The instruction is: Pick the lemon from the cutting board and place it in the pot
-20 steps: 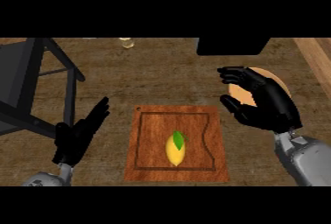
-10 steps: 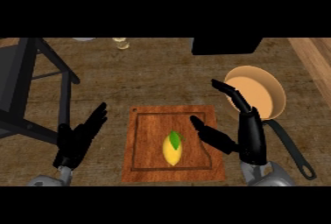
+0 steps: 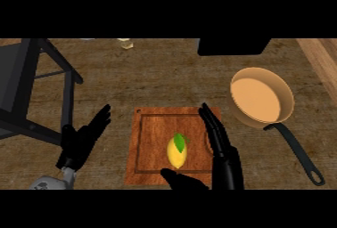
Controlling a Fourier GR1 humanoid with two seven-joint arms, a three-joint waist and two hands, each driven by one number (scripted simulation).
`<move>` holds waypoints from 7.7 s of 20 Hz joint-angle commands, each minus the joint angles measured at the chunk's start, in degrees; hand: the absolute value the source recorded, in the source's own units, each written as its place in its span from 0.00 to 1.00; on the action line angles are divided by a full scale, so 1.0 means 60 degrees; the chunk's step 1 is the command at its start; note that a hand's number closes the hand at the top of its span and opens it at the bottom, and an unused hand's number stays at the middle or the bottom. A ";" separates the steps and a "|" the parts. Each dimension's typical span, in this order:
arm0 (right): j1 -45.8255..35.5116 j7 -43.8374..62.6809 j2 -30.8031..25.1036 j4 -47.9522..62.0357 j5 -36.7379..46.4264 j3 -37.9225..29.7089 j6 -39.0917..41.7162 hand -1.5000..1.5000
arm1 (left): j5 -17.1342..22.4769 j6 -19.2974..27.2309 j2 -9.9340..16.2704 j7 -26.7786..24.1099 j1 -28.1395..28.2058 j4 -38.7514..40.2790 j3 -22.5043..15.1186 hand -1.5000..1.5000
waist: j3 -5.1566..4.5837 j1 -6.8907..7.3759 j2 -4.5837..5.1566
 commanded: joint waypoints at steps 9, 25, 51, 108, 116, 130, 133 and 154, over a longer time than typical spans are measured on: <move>-0.1687 0.5432 0.1043 0.0086 -0.0091 0.0014 0.2115 0.00 | -0.0213 -0.0261 -0.0191 0.0149 -0.0508 0.0084 0.0210 0.50 | 0.0040 0.0372 0.0106; 0.0155 0.2205 0.0299 0.1696 -0.1149 -0.0853 0.2996 0.00 | -0.0963 -0.0794 -0.0738 0.0032 0.0006 0.0210 0.0732 0.50 | 0.0045 0.0270 0.0085; -0.0215 -0.4971 0.1049 0.6181 -0.7748 -0.2013 0.2375 0.00 | -0.1693 -0.1507 -0.1325 0.0449 -0.0030 -0.0022 0.1617 0.50 | 0.0049 0.0328 0.0097; -0.6266 -1.3950 -0.9465 1.0656 -0.8096 -0.3768 1.1388 1.00 | -0.1920 -0.2054 -0.1612 0.0580 -0.0442 0.0232 0.1792 0.50 | 0.0060 0.0908 0.0208; -0.7717 -1.3571 -0.8499 1.0860 -0.6520 -0.2937 1.0853 1.00 | -0.1907 -0.2006 -0.1667 0.0332 -0.0272 0.0267 0.1996 0.50 | 0.0049 0.0686 0.0177; -0.7978 -1.0146 -0.6837 1.0075 -0.2202 -0.0362 0.8659 1.00 | -0.2023 -0.2064 -0.1637 0.0191 0.0036 0.0149 0.2028 0.50 | 0.0025 0.0481 0.0109; -0.8388 -0.8627 -0.6290 1.0439 -0.1837 -0.0192 0.9467 0.00 | -0.2059 -0.1891 -0.1811 0.0921 -0.0271 -0.0063 0.1915 0.50 | 0.0032 0.0499 0.0110; -0.8552 -0.7561 -0.4725 1.1644 -0.8717 -0.6734 1.0948 0.00 | -0.2099 -0.2000 -0.1900 0.0560 -0.0244 0.0124 0.2047 0.50 | 0.0043 0.0290 0.0093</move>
